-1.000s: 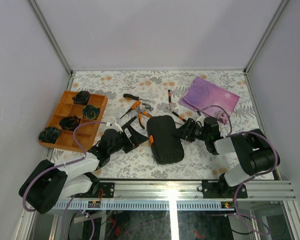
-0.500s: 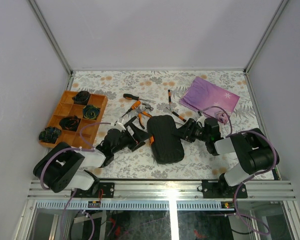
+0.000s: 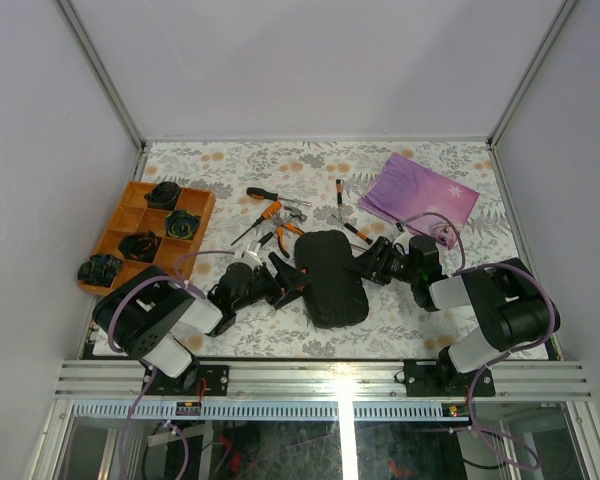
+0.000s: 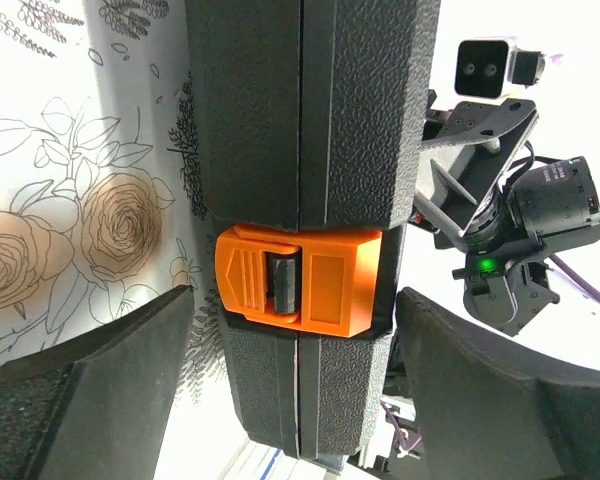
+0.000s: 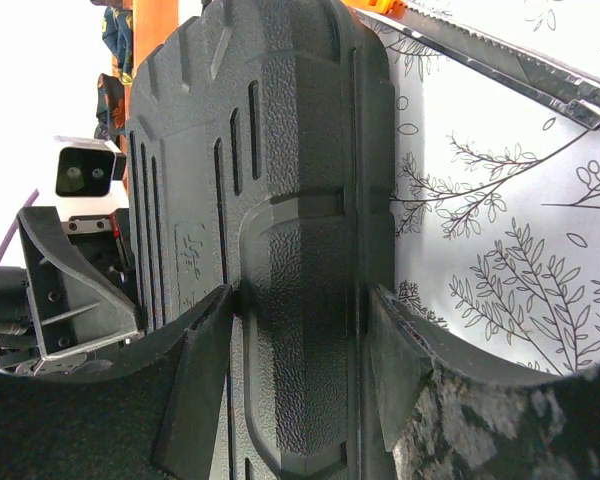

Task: Sort the tools into containers
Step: Move the storage box to the center of the board, then open the storage box at the center of the board.

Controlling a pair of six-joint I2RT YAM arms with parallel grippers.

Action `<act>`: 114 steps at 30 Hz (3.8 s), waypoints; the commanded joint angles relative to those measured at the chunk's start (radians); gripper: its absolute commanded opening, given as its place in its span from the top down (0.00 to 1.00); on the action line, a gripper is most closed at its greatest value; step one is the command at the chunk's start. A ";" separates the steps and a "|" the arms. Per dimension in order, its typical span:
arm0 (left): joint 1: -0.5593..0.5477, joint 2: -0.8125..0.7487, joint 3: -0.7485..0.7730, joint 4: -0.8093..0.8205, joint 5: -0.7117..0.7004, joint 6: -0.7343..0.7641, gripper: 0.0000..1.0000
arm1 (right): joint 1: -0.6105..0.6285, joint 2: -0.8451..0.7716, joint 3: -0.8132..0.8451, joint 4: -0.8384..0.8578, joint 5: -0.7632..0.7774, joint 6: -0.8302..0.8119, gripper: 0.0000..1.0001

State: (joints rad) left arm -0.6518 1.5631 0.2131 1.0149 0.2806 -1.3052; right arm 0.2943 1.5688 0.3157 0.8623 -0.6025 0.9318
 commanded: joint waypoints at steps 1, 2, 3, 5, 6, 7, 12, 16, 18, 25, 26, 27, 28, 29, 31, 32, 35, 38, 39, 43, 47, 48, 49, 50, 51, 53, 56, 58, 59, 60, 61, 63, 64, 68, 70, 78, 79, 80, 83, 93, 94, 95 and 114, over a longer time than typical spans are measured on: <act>-0.014 0.014 0.022 0.090 -0.025 -0.003 0.23 | -0.001 0.013 -0.034 -0.190 0.060 -0.040 0.63; -0.015 0.012 0.021 0.081 -0.030 0.001 0.25 | -0.002 0.012 -0.033 -0.192 0.060 -0.042 0.63; -0.017 0.006 0.023 0.064 -0.039 0.006 0.27 | -0.002 0.013 -0.033 -0.194 0.060 -0.044 0.63; -0.023 -0.018 0.028 0.000 -0.063 0.026 0.29 | -0.002 0.011 -0.033 -0.201 0.061 -0.050 0.63; -0.026 -0.032 0.034 -0.038 -0.080 0.040 0.29 | -0.002 0.011 -0.033 -0.206 0.062 -0.053 0.63; -0.030 -0.043 0.036 -0.068 -0.096 0.051 0.30 | -0.002 0.011 -0.032 -0.208 0.062 -0.055 0.63; -0.036 -0.077 0.045 -0.132 -0.126 0.084 0.32 | -0.003 0.013 -0.030 -0.212 0.061 -0.059 0.63; -0.042 -0.113 0.072 -0.235 -0.160 0.131 0.33 | -0.002 0.019 -0.028 -0.217 0.061 -0.066 0.63; -0.051 -0.136 0.089 -0.300 -0.185 0.156 0.34 | -0.002 0.021 -0.026 -0.222 0.063 -0.071 0.63; -0.069 -0.200 0.127 -0.445 -0.236 0.206 0.37 | -0.002 0.038 -0.017 -0.224 0.066 -0.075 0.64; -0.070 -0.201 0.136 -0.468 -0.241 0.210 0.38 | -0.003 0.039 -0.017 -0.224 0.065 -0.076 0.64; -0.073 -0.201 0.143 -0.490 -0.244 0.215 0.39 | -0.002 0.041 -0.015 -0.224 0.066 -0.077 0.64; -0.075 -0.201 0.149 -0.507 -0.248 0.218 0.40 | -0.002 0.043 -0.015 -0.225 0.066 -0.077 0.64; -0.078 -0.202 0.154 -0.523 -0.252 0.219 0.40 | -0.001 0.045 -0.014 -0.225 0.066 -0.079 0.63; -0.082 -0.205 0.170 -0.564 -0.264 0.223 0.41 | -0.001 0.046 -0.012 -0.229 0.068 -0.081 0.64; -0.085 -0.208 0.178 -0.587 -0.271 0.227 0.42 | -0.001 0.046 -0.013 -0.232 0.069 -0.083 0.64; -0.095 -0.218 0.205 -0.667 -0.299 0.237 0.43 | -0.002 0.045 -0.008 -0.246 0.074 -0.092 0.63; -0.099 -0.230 0.215 -0.715 -0.317 0.242 0.43 | -0.001 0.042 -0.004 -0.258 0.079 -0.099 0.64; -0.100 -0.234 0.216 -0.725 -0.321 0.243 0.42 | -0.002 0.041 -0.002 -0.262 0.081 -0.102 0.64; -0.098 -0.246 0.204 -0.725 -0.321 0.245 0.35 | -0.001 0.039 0.004 -0.280 0.089 -0.114 0.63; -0.099 -0.249 0.168 -0.632 -0.286 0.233 0.26 | -0.002 0.044 0.010 -0.294 0.094 -0.123 0.63; -0.098 -0.248 0.157 -0.601 -0.273 0.230 0.25 | -0.003 0.045 0.009 -0.286 0.089 -0.125 0.63; -0.098 -0.247 0.146 -0.567 -0.257 0.228 0.23 | -0.002 0.044 0.006 -0.272 0.081 -0.127 0.62; -0.100 -0.243 0.138 -0.536 -0.244 0.226 0.22 | -0.002 0.042 0.001 -0.260 0.074 -0.127 0.60; -0.099 -0.237 0.132 -0.509 -0.225 0.224 0.22 | -0.001 0.038 -0.002 -0.248 0.066 -0.128 0.58; -0.098 -0.228 0.126 -0.472 -0.202 0.224 0.21 | -0.002 0.023 -0.010 -0.221 0.054 -0.132 0.50; -0.099 -0.217 0.125 -0.442 -0.182 0.229 0.21 | -0.001 -0.006 -0.017 -0.196 0.035 -0.142 0.39; -0.098 -0.215 0.128 -0.441 -0.179 0.232 0.21 | -0.002 -0.018 -0.011 -0.193 0.016 -0.157 0.33; -0.099 -0.215 0.129 -0.443 -0.179 0.234 0.21 | -0.002 -0.021 -0.006 -0.191 0.006 -0.166 0.31; -0.100 -0.215 0.130 -0.446 -0.181 0.234 0.21 | -0.003 -0.022 -0.001 -0.190 -0.005 -0.172 0.29; -0.099 -0.216 0.130 -0.448 -0.181 0.235 0.21 | -0.002 -0.021 0.004 -0.191 -0.013 -0.178 0.28; -0.099 -0.214 0.131 -0.453 -0.183 0.238 0.21 | -0.001 -0.013 0.019 -0.199 -0.033 -0.194 0.26; -0.099 -0.211 0.130 -0.453 -0.182 0.238 0.21 | -0.002 -0.007 0.028 -0.201 -0.047 -0.201 0.26; -0.099 -0.195 0.134 -0.454 -0.176 0.238 0.21 | 0.000 0.021 0.060 -0.216 -0.100 -0.229 0.22; -0.099 -0.185 0.136 -0.452 -0.172 0.238 0.21 | -0.001 0.025 0.066 -0.211 -0.114 -0.232 0.19; -0.098 -0.142 0.138 -0.433 -0.161 0.233 0.28 | 0.001 -0.034 0.045 -0.166 -0.113 -0.226 0.18; -0.098 -0.138 0.137 -0.431 -0.160 0.233 0.29 | 0.001 -0.050 0.038 -0.159 -0.105 -0.222 0.19; -0.099 -0.136 0.137 -0.429 -0.159 0.232 0.29 | 0.001 -0.064 0.032 -0.154 -0.091 -0.221 0.19; -0.099 -0.133 0.135 -0.429 -0.159 0.231 0.30 | 0.003 -0.100 0.022 -0.147 -0.072 -0.218 0.19; -0.099 -0.117 0.138 -0.421 -0.156 0.227 0.31 | 0.065 -0.067 0.080 -0.205 -0.049 -0.248 0.19; -0.100 -0.119 0.138 -0.421 -0.155 0.228 0.31 | 0.072 -0.062 0.087 -0.224 -0.034 -0.255 0.19; -0.098 -0.119 0.138 -0.421 -0.156 0.228 0.31 | 0.080 -0.058 0.093 -0.244 -0.020 -0.260 0.20; -0.090 -0.216 0.089 -0.402 -0.185 0.206 0.13 | 0.071 0.038 0.033 -0.238 0.059 -0.205 0.51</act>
State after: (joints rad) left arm -0.7444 1.3777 0.3294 0.5449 0.1040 -1.0847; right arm 0.3618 1.5345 0.4034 0.6842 -0.5972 0.7280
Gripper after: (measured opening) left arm 0.848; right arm 0.568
